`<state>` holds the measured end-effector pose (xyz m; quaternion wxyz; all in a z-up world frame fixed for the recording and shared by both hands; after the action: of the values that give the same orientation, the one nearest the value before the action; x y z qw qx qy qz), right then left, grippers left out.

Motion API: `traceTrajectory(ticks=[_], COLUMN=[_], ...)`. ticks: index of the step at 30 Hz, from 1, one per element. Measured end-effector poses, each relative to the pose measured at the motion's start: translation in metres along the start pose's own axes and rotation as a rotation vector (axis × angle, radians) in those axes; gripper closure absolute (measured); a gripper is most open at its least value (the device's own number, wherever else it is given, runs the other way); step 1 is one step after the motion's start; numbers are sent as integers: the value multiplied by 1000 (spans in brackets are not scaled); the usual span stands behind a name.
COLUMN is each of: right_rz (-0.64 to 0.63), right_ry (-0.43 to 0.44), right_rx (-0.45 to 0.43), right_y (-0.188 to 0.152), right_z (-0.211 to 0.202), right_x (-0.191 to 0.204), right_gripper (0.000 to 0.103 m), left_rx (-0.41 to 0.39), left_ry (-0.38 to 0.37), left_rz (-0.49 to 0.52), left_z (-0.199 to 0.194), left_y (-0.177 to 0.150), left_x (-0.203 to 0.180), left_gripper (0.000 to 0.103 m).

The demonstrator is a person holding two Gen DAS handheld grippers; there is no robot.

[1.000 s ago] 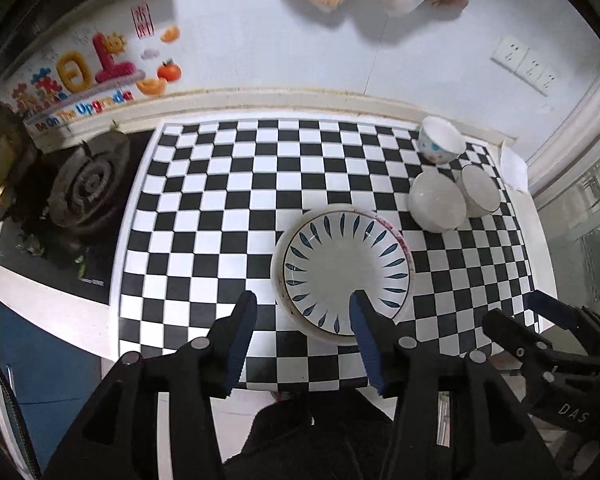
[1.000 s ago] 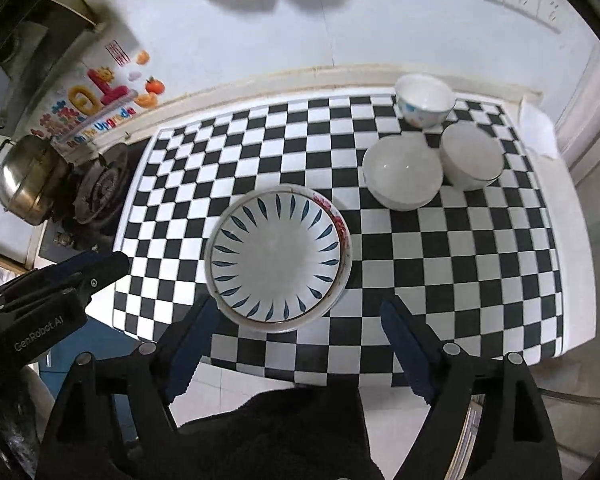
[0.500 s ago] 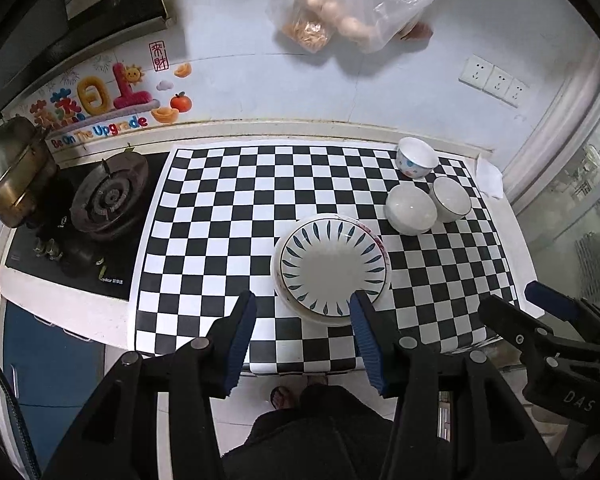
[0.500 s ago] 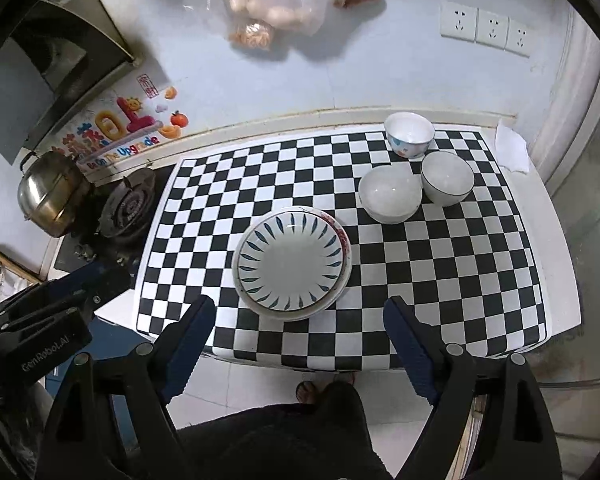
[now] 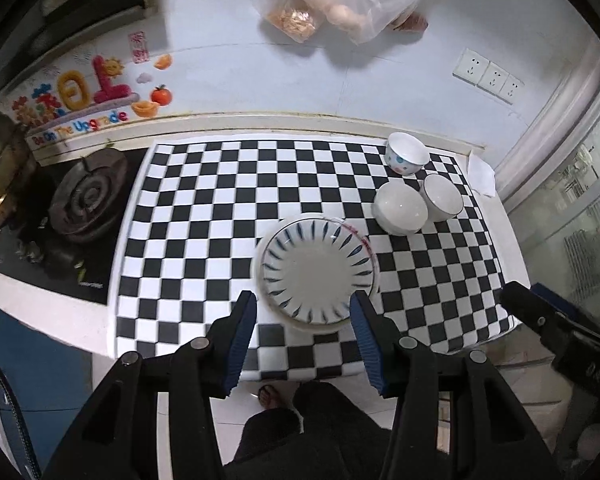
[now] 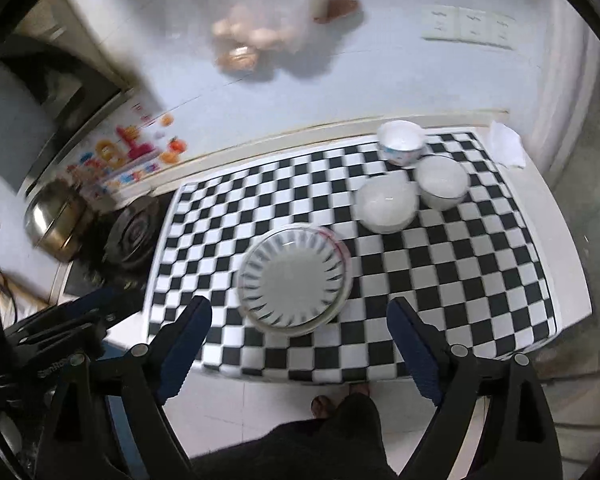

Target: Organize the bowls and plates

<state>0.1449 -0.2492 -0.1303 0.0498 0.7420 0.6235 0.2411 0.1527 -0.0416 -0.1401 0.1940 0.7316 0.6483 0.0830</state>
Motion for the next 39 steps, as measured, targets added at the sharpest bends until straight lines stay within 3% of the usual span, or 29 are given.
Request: traceTrajectory(ticks=[5,10,14,21,23,24,25,27,33,39], right_rz=[140,254,306,308,291,287,282,274,205,177], right_ry=[25,40,65,103,102,100,97,96,56,87], right_rx=[37,120,236,362,387,394,406,423,441,460], right_y=[21,51,73,101,111,114,119,124,134,115], right_z=[34,103,170,257,282,289,303,318,333,302], right_x=[-66,-142,-187,-219,-223,-223,-226,-224,-218,-223], right_gripper=[12,13,29,48,54,58,68,88,91,91], left_rx=[63,198,311,428,464,475,485,492,495,487], left_ry=[-28,-71,-119,-82,-74,-79,-81,-72,-52,-85], left_rz=[1,31,17,0,-6,-1,6,21,51,79], left_z=[54,137,205,294,318,325,332,339,327,293], left_y=[36,77,105,140,144,146,146,146,134,100], left_x=[-22,-65,-97,-123,-126,-127,-129,-131,-137,-151], left_gripper=[57,57,58,59,71,83,88,91,91,91])
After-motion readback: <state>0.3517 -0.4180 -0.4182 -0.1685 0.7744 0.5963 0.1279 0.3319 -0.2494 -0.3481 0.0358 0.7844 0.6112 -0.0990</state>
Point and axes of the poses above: each gripper's, at about its wrist camera, not at the fingertips, and z roughly the way its jaws point, x to its left, y to its top, the point moved 6 cm from there along z, roughly the way its jaws point, and after that the axes turned 4 degrees about x, right-handed, at the moved point
